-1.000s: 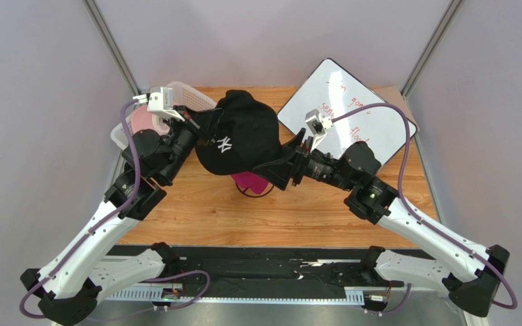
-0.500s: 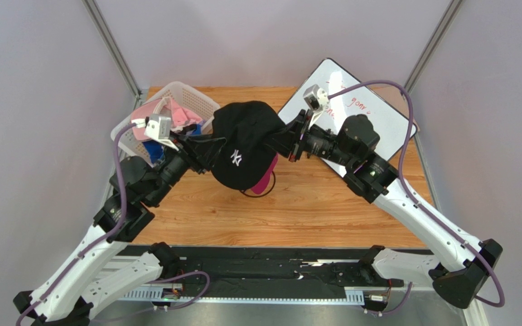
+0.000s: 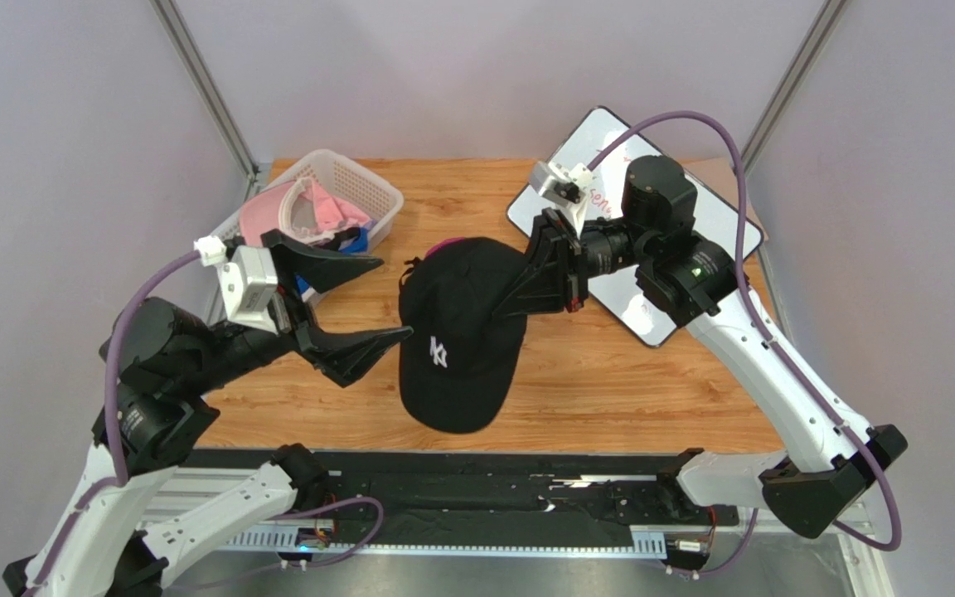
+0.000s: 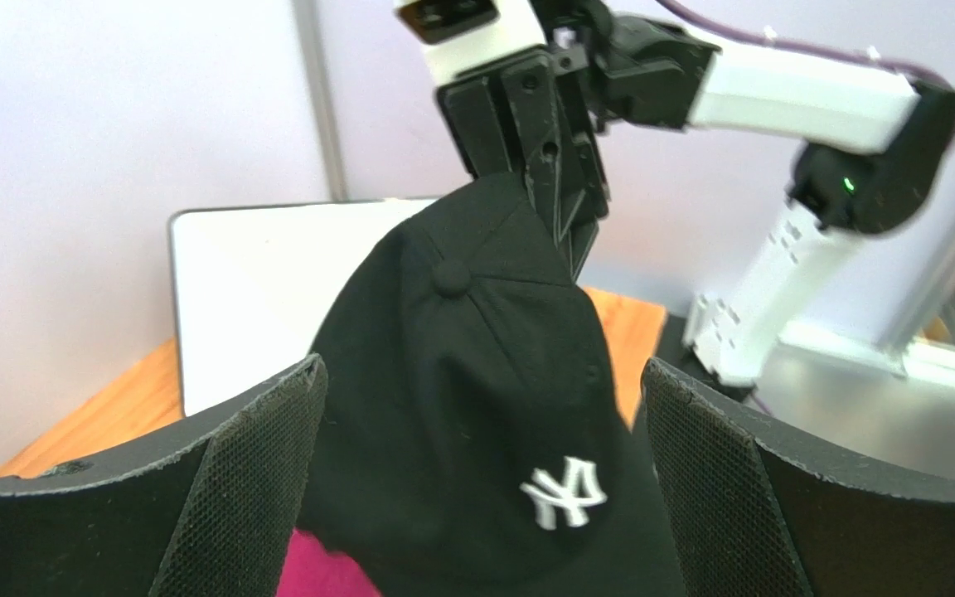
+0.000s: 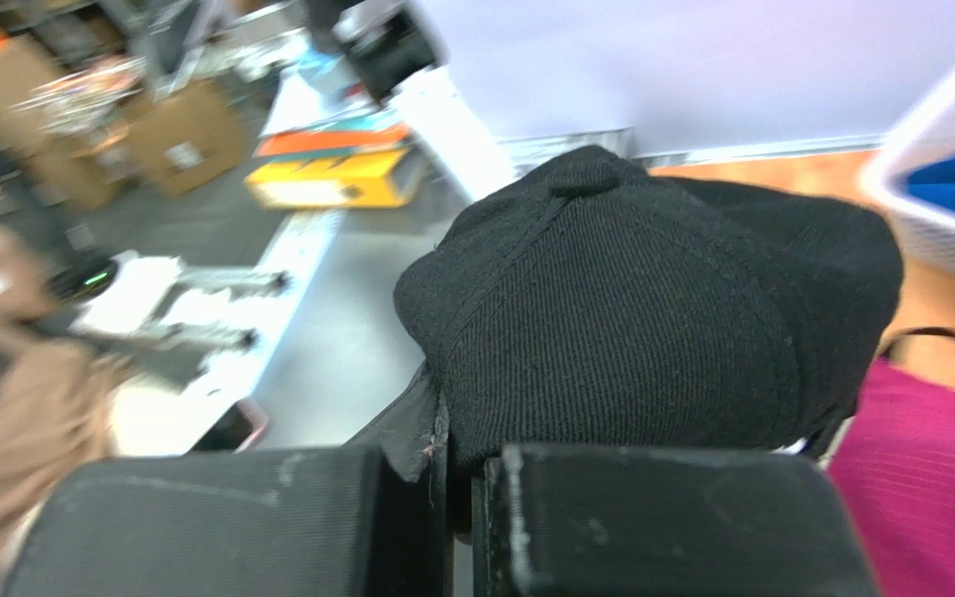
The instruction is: Stack the hats
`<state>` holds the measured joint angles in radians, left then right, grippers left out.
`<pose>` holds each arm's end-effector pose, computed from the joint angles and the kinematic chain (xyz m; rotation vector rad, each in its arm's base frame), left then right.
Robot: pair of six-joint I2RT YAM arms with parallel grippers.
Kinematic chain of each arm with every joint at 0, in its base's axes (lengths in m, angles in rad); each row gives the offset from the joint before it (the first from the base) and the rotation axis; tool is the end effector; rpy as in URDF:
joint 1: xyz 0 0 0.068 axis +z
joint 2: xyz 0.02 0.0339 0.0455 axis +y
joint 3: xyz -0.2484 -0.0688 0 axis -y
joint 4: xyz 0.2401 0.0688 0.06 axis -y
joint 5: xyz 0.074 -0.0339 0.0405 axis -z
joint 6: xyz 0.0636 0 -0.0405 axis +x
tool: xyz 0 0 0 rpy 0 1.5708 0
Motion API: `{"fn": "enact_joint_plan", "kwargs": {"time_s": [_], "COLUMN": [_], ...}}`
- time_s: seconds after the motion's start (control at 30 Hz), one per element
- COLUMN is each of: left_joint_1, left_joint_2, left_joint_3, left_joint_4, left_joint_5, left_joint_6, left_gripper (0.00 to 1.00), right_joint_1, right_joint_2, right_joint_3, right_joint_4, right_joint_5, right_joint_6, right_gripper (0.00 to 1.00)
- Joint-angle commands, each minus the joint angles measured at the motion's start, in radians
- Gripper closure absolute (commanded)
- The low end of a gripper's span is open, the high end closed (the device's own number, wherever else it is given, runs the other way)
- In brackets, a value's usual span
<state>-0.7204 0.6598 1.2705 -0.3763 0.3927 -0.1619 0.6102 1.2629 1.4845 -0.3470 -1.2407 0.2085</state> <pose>0.0705 -0.0943 0.4834 0.7165 1.2338 -0.9973 0.1783 0.1981 0.4497 -1.3102 1.3700 1.6141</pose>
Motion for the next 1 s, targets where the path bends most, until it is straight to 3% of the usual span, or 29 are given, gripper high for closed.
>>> {"fn": "enact_joint_plan", "kwargs": {"time_s": [0.0,0.23,0.37,0.67,0.8,0.9,0.97], "left_joint_1": [-0.004,-0.004,-0.005,-0.005,-0.004,-0.004,-0.004], "left_joint_2": [0.095,0.239,0.265,0.319,0.325,0.324,0.31], "left_joint_3": [0.09,0.173,0.181,0.162,0.159,0.161,0.156], "left_joint_4": [-0.11,-0.179,-0.162,-0.17,-0.199,-0.243,-0.272], "left_joint_5": [0.216,0.373,0.406,0.626,0.727,0.7,0.588], "left_joint_6": [0.111,0.147,0.145,0.131,0.136,0.159,0.196], "left_gripper": [0.0,0.0,0.0,0.0,0.07,0.09,0.04], "right_joint_1": [0.006,0.092,0.14,0.2,0.201,0.201,0.203], "right_joint_2": [-0.029,-0.051,-0.034,0.049,0.069,0.085,0.093], "right_joint_3": [-0.012,-0.078,-0.09,-0.05,-0.047,-0.03,-0.03], "right_joint_4": [-0.041,-0.03,-0.018,0.04,0.111,0.114,0.112], "right_joint_5": [-0.227,-0.301,-0.35,-0.398,-0.398,-0.398,-0.398], "right_joint_6": [-0.032,-0.034,-0.037,-0.009,0.048,0.054,0.055], "right_gripper": [1.0,1.0,1.0,1.0,1.0,1.0,1.0]}}
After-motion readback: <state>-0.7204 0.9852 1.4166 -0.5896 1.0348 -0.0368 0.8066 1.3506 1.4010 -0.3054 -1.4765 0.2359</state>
